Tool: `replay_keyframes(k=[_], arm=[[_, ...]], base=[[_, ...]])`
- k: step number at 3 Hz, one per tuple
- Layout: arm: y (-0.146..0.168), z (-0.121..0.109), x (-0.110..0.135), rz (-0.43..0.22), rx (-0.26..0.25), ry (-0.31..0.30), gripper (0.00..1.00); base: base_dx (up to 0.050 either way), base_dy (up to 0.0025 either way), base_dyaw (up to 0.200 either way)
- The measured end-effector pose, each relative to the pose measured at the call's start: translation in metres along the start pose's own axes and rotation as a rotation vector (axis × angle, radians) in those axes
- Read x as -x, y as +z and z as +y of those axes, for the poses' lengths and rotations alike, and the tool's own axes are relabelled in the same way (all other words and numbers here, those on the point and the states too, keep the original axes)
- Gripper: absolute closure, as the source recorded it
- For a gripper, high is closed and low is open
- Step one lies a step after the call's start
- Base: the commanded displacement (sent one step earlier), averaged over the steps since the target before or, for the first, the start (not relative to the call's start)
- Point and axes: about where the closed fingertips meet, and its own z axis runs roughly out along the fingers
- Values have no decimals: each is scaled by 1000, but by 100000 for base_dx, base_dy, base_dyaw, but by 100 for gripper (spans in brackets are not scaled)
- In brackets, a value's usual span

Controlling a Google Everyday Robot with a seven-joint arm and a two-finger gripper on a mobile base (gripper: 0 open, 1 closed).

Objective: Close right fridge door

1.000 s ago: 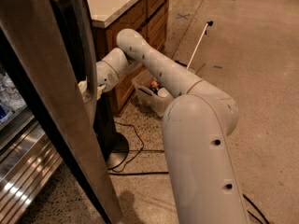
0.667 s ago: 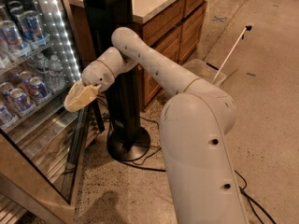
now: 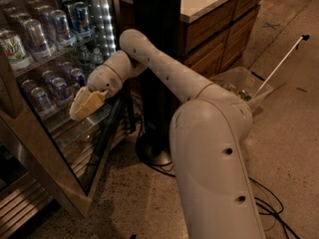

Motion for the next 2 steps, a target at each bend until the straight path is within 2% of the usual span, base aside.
replay_keyframes(k=[1,2], arm=[[4,-3,0,4,-37,11,100],[-5,24,13,61,-149,-51,100]], base=[[0,0,0],[0,0,0]])
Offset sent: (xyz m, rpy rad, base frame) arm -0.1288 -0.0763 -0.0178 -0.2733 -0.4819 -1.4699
